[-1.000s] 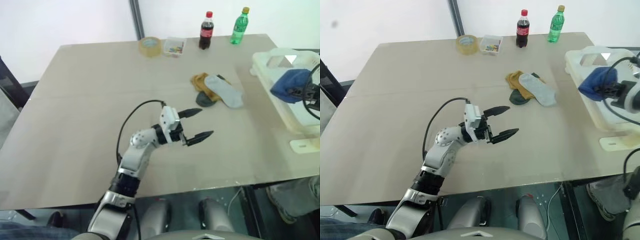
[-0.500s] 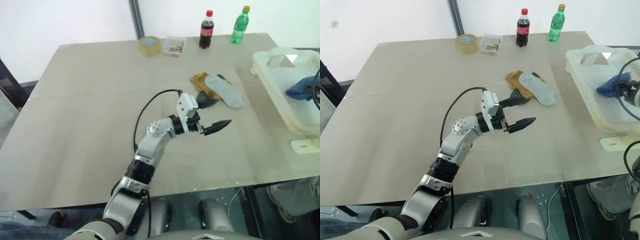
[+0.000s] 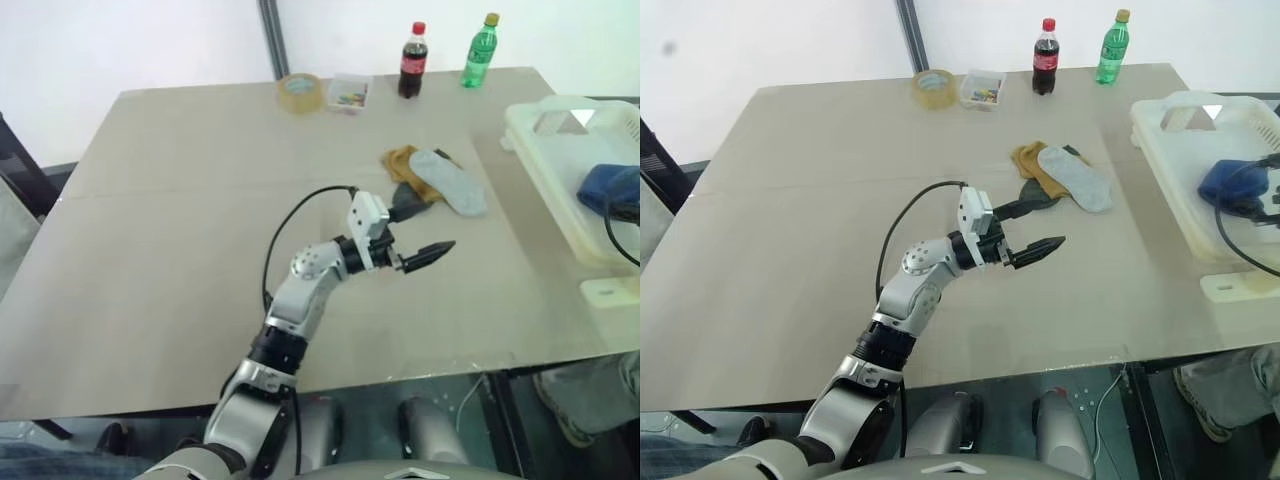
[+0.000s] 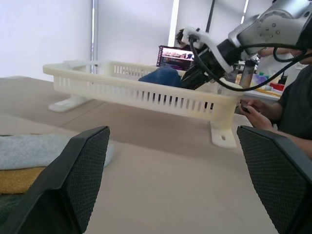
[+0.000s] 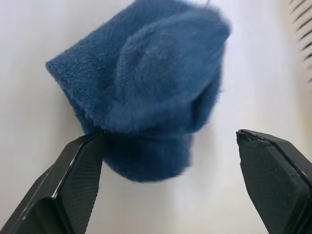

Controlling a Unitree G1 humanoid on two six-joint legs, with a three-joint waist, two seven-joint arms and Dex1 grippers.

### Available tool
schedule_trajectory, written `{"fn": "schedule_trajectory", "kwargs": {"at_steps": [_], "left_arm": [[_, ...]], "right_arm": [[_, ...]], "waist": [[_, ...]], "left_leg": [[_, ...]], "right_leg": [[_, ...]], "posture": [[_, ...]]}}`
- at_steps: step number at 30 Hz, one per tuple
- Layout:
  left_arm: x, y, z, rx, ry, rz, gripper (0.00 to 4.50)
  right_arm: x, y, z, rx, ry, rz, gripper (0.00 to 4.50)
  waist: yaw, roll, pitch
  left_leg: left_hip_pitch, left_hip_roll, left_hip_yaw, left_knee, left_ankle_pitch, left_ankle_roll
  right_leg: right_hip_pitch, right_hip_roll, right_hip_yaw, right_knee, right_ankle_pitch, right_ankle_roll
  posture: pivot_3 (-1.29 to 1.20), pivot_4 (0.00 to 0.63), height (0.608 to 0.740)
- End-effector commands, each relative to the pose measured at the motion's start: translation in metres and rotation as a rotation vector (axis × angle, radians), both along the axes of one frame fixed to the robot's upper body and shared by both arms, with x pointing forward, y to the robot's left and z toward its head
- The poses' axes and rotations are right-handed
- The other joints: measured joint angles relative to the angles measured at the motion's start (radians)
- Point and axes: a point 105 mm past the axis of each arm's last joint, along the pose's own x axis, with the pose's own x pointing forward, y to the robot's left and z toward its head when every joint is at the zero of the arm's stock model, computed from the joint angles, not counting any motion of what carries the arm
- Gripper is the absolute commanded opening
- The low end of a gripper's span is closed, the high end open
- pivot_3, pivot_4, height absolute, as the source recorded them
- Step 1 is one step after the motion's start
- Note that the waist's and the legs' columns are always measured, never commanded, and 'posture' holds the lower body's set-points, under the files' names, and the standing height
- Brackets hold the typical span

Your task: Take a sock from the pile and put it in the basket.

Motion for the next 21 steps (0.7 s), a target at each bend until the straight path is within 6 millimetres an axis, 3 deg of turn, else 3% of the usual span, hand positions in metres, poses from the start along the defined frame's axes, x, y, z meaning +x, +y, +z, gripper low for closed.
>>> {"fn": "schedule_trajectory", "kwargs": {"at_steps": [1, 5, 7, 11, 13, 16, 21], "left_arm": [[-0.006, 0.000, 0.009, -0.012, -0.043, -0.009, 4.50], [-0.005, 0.002, 0.005, 0.000, -0.028, 0.005, 4.50], [-0.002, 0.005, 0.005, -0.001, -0.009, 0.028, 4.50], [-0.005, 0.014, -0.011, 0.075, 0.038, 0.047, 4.50], [-0.012, 0.025, -0.021, 0.120, 0.057, 0.061, 4.50], [-0.027, 0.049, -0.035, 0.152, 0.120, 0.109, 4.50], [-0.057, 0.103, -0.055, 0.237, 0.211, 0.255, 4.50]], "right_arm": [[-0.006, 0.016, 0.045, -0.130, -0.084, 0.057, 4.37], [-0.003, 0.066, 0.079, -0.077, -0.205, 0.191, 4.37], [-0.001, 0.104, 0.072, 0.014, -0.206, 0.329, 4.37], [-0.010, 0.173, 0.029, 0.232, -0.222, 0.619, 4.37], [-0.023, 0.185, -0.001, 0.280, -0.187, 0.688, 4.37], [-0.039, 0.186, -0.041, 0.363, -0.162, 0.678, 4.37], [-0.081, 0.179, -0.084, 0.462, -0.096, 0.741, 4.37]], "waist": [[0.000, 0.000, 0.000], [-0.001, 0.001, 0.000], [-0.001, 0.001, 0.000], [0.006, -0.005, -0.001], [0.016, -0.005, -0.001], [0.029, -0.004, -0.001], [0.027, -0.003, -0.001]], "left_leg": [[0.000, 0.000, 0.000, 0.000, 0.000, 0.000], [0.000, 0.001, 0.000, 0.000, 0.000, 0.000], [0.000, 0.001, 0.000, 0.000, 0.000, 0.000], [-0.001, 0.002, -0.003, 0.003, 0.000, 0.000], [-0.003, 0.001, -0.005, 0.004, 0.000, 0.000], [-0.005, -0.001, -0.005, 0.005, -0.001, 0.001], [-0.001, 0.000, -0.004, 0.008, -0.002, 0.002]], "right_leg": [[0.000, 0.000, 0.000, 0.000, 0.000, 0.000], [0.000, 0.000, 0.000, 0.000, 0.000, 0.000], [0.000, 0.001, 0.000, 0.000, 0.000, 0.000], [0.001, 0.001, -0.003, 0.000, 0.000, 0.000], [0.001, 0.000, -0.004, 0.000, 0.000, 0.000], [-0.001, -0.001, -0.004, 0.000, 0.000, 0.000], [0.002, -0.002, -0.003, 0.001, 0.000, 0.000]], "posture": [[0.00, 0.150, 0.740], [0.00, 0.150, 0.740], [0.00, 0.150, 0.740], [0.00, 0.150, 0.740], [0.00, 0.150, 0.740], [0.00, 0.150, 0.740], [0.00, 0.150, 0.740]]}}
